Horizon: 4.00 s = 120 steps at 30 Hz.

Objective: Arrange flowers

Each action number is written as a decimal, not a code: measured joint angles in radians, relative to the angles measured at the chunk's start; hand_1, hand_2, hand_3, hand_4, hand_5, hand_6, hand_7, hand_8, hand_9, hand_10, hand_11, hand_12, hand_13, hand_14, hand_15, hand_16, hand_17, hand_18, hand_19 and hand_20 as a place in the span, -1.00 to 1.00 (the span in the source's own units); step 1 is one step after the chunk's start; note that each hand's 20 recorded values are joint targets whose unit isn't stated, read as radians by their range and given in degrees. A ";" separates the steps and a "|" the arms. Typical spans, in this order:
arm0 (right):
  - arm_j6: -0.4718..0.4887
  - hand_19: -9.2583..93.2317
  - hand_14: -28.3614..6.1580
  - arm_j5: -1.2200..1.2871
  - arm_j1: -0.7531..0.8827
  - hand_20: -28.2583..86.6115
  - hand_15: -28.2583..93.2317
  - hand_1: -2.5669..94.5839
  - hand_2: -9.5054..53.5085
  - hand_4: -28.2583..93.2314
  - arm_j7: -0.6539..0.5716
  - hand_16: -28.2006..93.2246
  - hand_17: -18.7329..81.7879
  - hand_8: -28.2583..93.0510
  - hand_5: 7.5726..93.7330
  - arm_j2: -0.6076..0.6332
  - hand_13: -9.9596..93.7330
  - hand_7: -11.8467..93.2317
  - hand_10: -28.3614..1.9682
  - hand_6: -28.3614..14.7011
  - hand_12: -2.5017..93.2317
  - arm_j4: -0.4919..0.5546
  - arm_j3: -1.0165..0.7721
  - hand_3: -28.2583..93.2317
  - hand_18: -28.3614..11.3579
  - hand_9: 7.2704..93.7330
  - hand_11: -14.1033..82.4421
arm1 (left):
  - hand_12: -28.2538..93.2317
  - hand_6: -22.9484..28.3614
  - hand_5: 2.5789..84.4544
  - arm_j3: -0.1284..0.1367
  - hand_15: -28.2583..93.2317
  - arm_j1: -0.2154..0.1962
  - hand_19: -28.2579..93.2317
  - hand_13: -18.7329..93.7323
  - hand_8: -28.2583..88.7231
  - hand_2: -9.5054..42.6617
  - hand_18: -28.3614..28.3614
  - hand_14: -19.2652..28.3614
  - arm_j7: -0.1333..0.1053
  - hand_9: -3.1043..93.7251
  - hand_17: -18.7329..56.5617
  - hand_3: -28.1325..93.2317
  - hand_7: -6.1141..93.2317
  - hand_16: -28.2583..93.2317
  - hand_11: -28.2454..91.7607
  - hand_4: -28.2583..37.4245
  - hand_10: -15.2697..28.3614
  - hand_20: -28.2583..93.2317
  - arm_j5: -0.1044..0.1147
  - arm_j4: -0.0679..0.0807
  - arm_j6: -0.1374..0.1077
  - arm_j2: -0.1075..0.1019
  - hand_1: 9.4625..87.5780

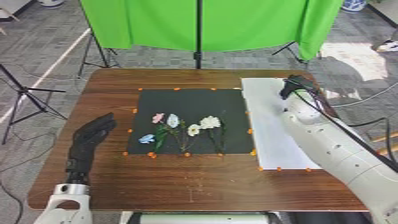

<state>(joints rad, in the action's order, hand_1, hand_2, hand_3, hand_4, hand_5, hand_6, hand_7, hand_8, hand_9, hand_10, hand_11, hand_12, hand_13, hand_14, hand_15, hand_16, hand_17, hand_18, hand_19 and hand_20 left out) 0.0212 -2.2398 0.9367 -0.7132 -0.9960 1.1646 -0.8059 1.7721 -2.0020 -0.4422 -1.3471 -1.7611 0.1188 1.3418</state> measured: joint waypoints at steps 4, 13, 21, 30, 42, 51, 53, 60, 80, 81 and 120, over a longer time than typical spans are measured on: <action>-0.105 1.00 0.68 0.004 0.024 0.50 0.54 0.31 -0.96 -0.88 -0.025 -0.14 0.68 -0.55 0.40 0.003 1.00 -0.39 0.21 0.38 -0.55 -0.001 0.000 0.45 -0.32 0.69 -0.61 | -0.29 0.09 0.09 0.000 -0.23 0.002 -0.32 -0.05 -0.59 -1.00 0.60 0.58 -0.001 -0.04 -0.30 0.50 -0.63 -0.48 -0.23 -0.59 0.33 -0.19 0.000 0.001 0.002 0.000 -0.51; -0.378 1.00 0.70 0.011 0.047 0.54 0.58 0.35 -0.98 -0.87 0.004 -0.16 0.71 -0.53 0.59 0.036 1.00 -0.39 0.30 0.43 -0.44 -0.006 0.063 0.46 -0.34 0.86 -0.66 | -0.29 0.08 0.09 0.000 -0.23 0.005 -0.32 -0.05 -0.59 -1.00 0.59 0.58 -0.001 -0.04 -0.30 0.51 -0.63 -0.48 -0.23 -0.60 0.32 -0.19 -0.001 0.004 0.004 0.000 -0.52; -0.406 1.00 0.71 0.121 0.066 0.54 0.59 0.34 -1.00 -0.85 0.062 -0.17 0.72 -0.53 0.61 0.150 1.00 -0.40 0.28 0.42 -0.45 0.248 0.076 0.47 -0.33 0.88 -0.67 | -0.29 0.08 0.09 0.000 -0.23 0.001 -0.32 -0.05 -0.59 -1.00 0.59 0.58 0.000 -0.04 -0.30 0.51 -0.63 -0.48 -0.23 -0.60 0.33 -0.19 0.000 -0.001 0.003 -0.001 -0.52; -0.190 1.00 0.71 0.378 0.177 0.55 0.59 0.34 -1.00 -0.84 -0.027 -0.17 0.73 -0.51 0.63 0.233 1.00 -0.43 0.25 0.40 -0.45 0.679 -0.075 0.46 -0.34 0.88 -0.67 | -0.29 0.09 0.09 0.000 -0.23 -0.010 -0.32 -0.05 -0.60 -1.00 0.59 0.58 0.002 -0.04 -0.30 0.51 -0.63 -0.48 -0.23 -0.59 0.33 -0.19 0.001 -0.009 0.003 -0.001 -0.52; 0.039 1.00 0.70 0.166 0.416 0.55 0.59 0.35 -1.00 -0.83 -0.045 -0.17 0.74 -0.49 0.63 0.199 1.00 -0.46 0.21 0.39 -0.45 0.863 -0.139 0.45 -0.33 0.88 -0.67 | -0.29 0.09 0.09 -0.002 -0.23 -0.011 -0.32 -0.05 -0.59 -1.00 0.59 0.58 0.002 -0.04 -0.30 0.51 -0.63 -0.48 -0.23 -0.60 0.33 -0.19 0.001 -0.010 0.003 -0.003 -0.52; 0.033 1.00 0.70 0.213 0.431 0.55 0.60 0.35 -1.00 -0.82 -0.061 -0.18 0.74 -0.49 0.63 0.137 1.00 -0.46 0.23 0.39 -0.45 0.842 -0.110 0.44 -0.33 0.88 -0.67 | -0.29 0.09 0.09 -0.003 -0.23 -0.011 -0.32 -0.05 -0.59 -1.00 0.59 0.58 0.002 -0.04 -0.30 0.51 -0.63 -0.48 -0.23 -0.60 0.33 -0.19 0.001 -0.010 0.003 -0.004 -0.52; 0.033 1.00 0.70 0.212 0.428 0.55 0.60 0.35 -1.00 -0.82 -0.061 -0.18 0.74 -0.49 0.63 0.127 1.00 -0.46 0.22 0.39 -0.45 0.842 -0.104 0.45 -0.33 0.87 -0.67 | -0.29 0.09 0.09 -0.003 -0.23 -0.012 -0.32 -0.05 -0.59 -1.00 0.59 0.58 0.003 -0.04 -0.30 0.51 -0.63 -0.48 -0.23 -0.60 0.33 -0.19 0.001 -0.011 0.003 -0.004 -0.52; 0.038 1.00 0.68 0.211 0.437 0.55 0.58 0.30 -1.00 -0.80 -0.059 -0.16 0.73 -0.48 0.55 0.105 1.00 -0.47 0.18 0.36 -0.47 0.847 -0.103 0.43 -0.34 0.78 -0.65 | -0.29 0.09 0.09 -0.003 -0.23 -0.016 -0.32 -0.05 -0.60 -1.00 0.59 0.58 0.005 -0.04 -0.30 0.51 -0.63 -0.48 -0.23 -0.60 0.33 -0.19 0.000 -0.013 0.003 -0.004 -0.52; 0.175 1.00 0.58 0.296 0.508 0.53 0.47 0.01 -1.00 -0.80 -0.059 -0.07 0.65 -0.69 0.28 0.142 1.00 -0.50 -0.06 0.34 -0.66 0.899 -0.186 0.53 -0.37 0.48 -0.51 | -0.29 0.09 0.09 -0.002 -0.23 -0.018 -0.32 -0.05 -0.59 -1.00 0.59 0.58 0.009 -0.04 -0.30 0.50 -0.63 -0.48 -0.23 -0.60 0.33 -0.19 0.000 -0.015 0.004 -0.003 -0.52; 0.192 1.00 0.57 0.307 0.508 0.53 0.47 0.00 -1.00 -0.80 -0.059 -0.07 0.65 -0.69 0.25 0.145 1.00 -0.51 -0.09 0.35 -0.66 0.902 -0.191 0.52 -0.37 0.46 -0.51 | -0.29 0.09 0.09 -0.002 -0.23 -0.019 -0.32 -0.05 -0.59 -1.00 0.59 0.58 0.008 -0.04 -0.30 0.51 -0.63 -0.48 -0.23 -0.60 0.33 -0.19 0.000 -0.015 0.004 -0.003 -0.52; -0.232 -0.68 -0.02 1.303 0.949 -0.14 -0.59 -1.00 -0.76 -0.91 0.764 -0.22 -0.55 -0.70 -0.66 0.132 -0.49 -0.58 0.15 0.44 -0.74 1.063 -0.780 0.70 -0.14 -0.54 -0.70 | -0.29 0.08 0.11 -0.002 -0.23 -0.023 -0.39 -0.04 -0.60 -1.00 0.53 0.55 -0.020 -0.02 -0.30 0.51 -0.61 -0.48 -0.22 -0.60 0.31 -0.22 0.005 -0.014 0.005 -0.004 -0.50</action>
<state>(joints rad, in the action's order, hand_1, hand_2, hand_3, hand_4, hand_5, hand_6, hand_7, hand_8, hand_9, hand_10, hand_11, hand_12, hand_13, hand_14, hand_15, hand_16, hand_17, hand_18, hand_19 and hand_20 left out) -0.2105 -0.9368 1.8853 0.0509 -0.8643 2.2276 -1.5856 1.7698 -2.0254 -0.4620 -1.3424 -1.7750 0.1241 1.3378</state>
